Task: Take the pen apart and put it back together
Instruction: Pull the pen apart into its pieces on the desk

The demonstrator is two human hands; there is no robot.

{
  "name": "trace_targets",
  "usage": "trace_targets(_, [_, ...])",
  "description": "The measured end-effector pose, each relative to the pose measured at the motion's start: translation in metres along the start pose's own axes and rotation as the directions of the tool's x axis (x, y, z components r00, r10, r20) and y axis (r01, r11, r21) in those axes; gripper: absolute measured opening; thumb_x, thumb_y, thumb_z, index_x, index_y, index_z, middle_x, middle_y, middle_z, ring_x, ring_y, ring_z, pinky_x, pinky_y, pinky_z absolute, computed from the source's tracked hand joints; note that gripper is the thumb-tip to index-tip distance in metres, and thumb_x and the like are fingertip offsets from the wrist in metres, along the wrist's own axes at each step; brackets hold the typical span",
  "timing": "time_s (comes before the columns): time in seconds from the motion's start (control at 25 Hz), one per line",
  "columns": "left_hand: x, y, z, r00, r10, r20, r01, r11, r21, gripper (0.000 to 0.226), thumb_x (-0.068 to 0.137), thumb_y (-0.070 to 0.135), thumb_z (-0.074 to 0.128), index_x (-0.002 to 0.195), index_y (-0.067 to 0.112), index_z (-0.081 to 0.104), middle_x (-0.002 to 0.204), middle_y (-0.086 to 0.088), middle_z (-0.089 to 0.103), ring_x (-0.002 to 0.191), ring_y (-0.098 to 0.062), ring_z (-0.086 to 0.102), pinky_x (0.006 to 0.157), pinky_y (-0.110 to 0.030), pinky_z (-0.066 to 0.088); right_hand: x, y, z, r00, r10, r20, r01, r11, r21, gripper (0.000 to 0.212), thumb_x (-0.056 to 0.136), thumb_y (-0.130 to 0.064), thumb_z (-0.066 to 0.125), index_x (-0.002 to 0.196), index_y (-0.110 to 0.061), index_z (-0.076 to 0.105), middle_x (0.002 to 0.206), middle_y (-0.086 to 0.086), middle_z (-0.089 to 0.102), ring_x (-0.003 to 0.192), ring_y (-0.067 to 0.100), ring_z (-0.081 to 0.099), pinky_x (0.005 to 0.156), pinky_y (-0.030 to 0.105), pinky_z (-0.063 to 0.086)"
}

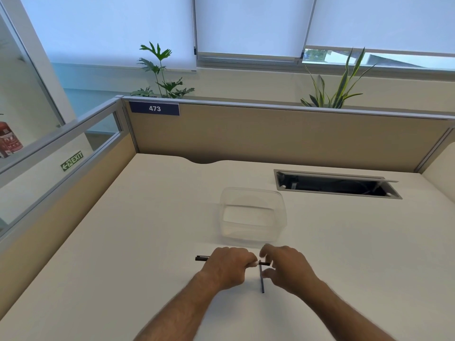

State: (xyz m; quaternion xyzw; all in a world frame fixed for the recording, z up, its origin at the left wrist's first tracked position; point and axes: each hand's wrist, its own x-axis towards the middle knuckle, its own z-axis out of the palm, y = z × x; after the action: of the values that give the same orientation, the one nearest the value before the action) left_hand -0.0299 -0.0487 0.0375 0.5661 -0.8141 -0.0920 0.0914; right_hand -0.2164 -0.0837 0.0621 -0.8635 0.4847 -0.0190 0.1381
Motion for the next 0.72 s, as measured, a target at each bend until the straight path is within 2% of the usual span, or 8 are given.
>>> trace_targets(0.08, [0.0,-0.001,-0.001,1.0,-0.001,-0.009,0.001,1.0,-0.001,0.017,0.1,0.028,0.046,0.109,0.028,0.06,0.101,0.001,0.069,0.088,-0.027,0.063,0.066,-0.032,0.041,-0.002,0.003,-0.001,0.998,-0.006,0.068,0.003,0.999,0.048,0.068,0.079,-0.049,0.072,0.138,-0.032,0.043,0.123,-0.01,0.066,0.109,0.017,0.062,0.084,0.031,0.05])
trace_targets(0.12, [0.0,-0.001,-0.001,1.0,-0.005,-0.01,0.005,1.0,0.0,0.017,0.099,0.027,0.046,0.109,0.028,0.061,0.101,0.001,0.069,0.088,-0.027,0.063,0.066,-0.032,0.041,-0.003,0.003,-0.002,0.995,-0.02,0.094,0.015,0.998,0.054,0.066,0.084,-0.054,0.065,0.141,-0.03,0.041,0.127,-0.009,0.065,0.112,0.018,0.061,0.089,0.033,0.051])
trace_targets(0.2, [0.0,-0.002,-0.002,1.0,-0.011,-0.011,0.011,1.0,0.008,0.019,0.098,0.025,0.046,0.109,0.027,0.06,0.101,0.001,0.068,0.088,-0.028,0.063,0.068,-0.034,0.044,-0.001,0.004,-0.002,0.991,-0.068,0.113,0.062,0.997,0.052,0.043,0.096,-0.051,0.048,0.131,-0.026,0.054,0.121,-0.004,0.069,0.108,0.022,0.063,0.087,0.037,0.053])
trace_targets(0.28, [0.0,-0.003,-0.001,1.0,-0.014,-0.013,0.015,1.0,0.009,0.019,0.099,0.027,0.044,0.109,0.027,0.06,0.101,0.0,0.068,0.088,-0.029,0.063,0.07,-0.036,0.048,0.001,0.003,-0.001,0.991,-0.106,0.087,0.105,0.994,0.017,0.028,0.101,-0.035,0.042,0.113,-0.023,0.064,0.106,0.002,0.074,0.096,0.025,0.064,0.078,0.037,0.053])
trace_targets(0.4, [0.001,-0.004,-0.001,1.0,-0.016,-0.014,0.016,1.0,0.003,0.02,0.1,0.029,0.043,0.109,0.028,0.06,0.101,0.001,0.067,0.088,-0.028,0.062,0.07,-0.038,0.049,0.003,0.004,0.0,0.994,-0.107,0.016,0.107,0.994,0.003,0.021,0.096,-0.025,0.05,0.103,-0.023,0.07,0.095,0.0,0.076,0.085,0.023,0.064,0.068,0.031,0.049])
trace_targets(0.56, [-0.001,-0.007,0.001,0.999,-0.028,-0.034,0.027,1.0,-0.015,0.02,0.102,0.034,0.041,0.107,0.028,0.059,0.1,0.001,0.067,0.087,-0.029,0.062,0.069,-0.037,0.047,0.0,0.01,-0.003,0.993,0.014,-0.116,0.002,0.991,0.135,0.014,0.083,-0.026,0.067,0.092,-0.026,0.077,0.086,-0.006,0.078,0.079,0.014,0.068,0.07,0.03,0.055])
trace_targets(0.72, [-0.003,-0.011,0.002,0.994,-0.065,-0.085,0.06,0.997,-0.057,0.022,0.102,0.036,0.04,0.108,0.028,0.06,0.102,0.002,0.068,0.087,-0.028,0.062,0.07,-0.036,0.047,-0.002,0.019,-0.001,0.973,0.147,-0.177,-0.097,0.959,0.266,0.008,0.075,-0.025,0.077,0.081,-0.028,0.079,0.078,-0.016,0.063,0.072,0.007,0.062,0.066,0.022,0.05])
